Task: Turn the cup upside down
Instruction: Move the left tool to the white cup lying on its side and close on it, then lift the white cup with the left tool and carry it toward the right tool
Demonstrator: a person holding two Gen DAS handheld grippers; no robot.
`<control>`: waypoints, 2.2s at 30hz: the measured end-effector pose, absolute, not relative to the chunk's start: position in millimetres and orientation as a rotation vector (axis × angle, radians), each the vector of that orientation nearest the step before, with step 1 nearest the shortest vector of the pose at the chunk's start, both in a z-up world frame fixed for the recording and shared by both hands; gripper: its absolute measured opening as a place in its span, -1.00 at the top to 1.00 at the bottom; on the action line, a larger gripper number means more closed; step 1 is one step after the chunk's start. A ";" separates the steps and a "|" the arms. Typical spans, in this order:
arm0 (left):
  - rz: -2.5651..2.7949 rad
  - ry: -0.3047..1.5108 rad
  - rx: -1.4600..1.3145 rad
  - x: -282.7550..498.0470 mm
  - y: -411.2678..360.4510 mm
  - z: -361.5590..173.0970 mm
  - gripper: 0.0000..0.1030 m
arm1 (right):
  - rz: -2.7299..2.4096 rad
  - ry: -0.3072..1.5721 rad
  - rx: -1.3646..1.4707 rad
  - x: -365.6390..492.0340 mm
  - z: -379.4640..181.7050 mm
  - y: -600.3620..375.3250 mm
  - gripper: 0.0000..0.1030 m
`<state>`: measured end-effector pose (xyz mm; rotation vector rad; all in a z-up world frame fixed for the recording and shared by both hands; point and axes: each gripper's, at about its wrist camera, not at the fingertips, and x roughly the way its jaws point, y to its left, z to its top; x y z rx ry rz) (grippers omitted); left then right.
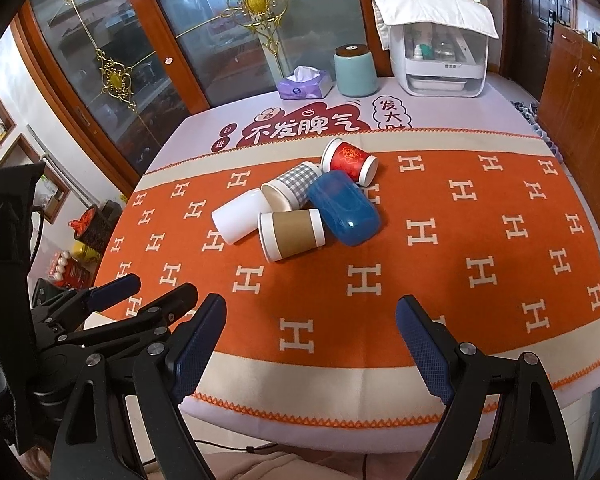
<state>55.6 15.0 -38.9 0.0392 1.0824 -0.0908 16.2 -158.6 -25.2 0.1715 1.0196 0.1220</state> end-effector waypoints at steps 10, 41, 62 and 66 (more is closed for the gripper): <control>-0.165 1.080 0.191 116.4 29.9 -55.0 -0.29 | 0.102 1.064 0.191 74.7 -56.3 -156.7 -0.71; -0.457 1.404 0.661 292.3 2.0 -203.0 -0.29 | 0.105 1.268 0.418 163.4 -177.2 -193.2 -0.71; -0.302 1.479 0.389 308.8 35.5 -209.3 -0.21 | 0.098 1.274 0.434 150.1 -174.9 -210.9 -0.71; -0.255 1.478 0.316 287.4 43.6 -187.8 -0.21 | 0.103 1.271 0.431 144.5 -170.3 -207.5 -0.71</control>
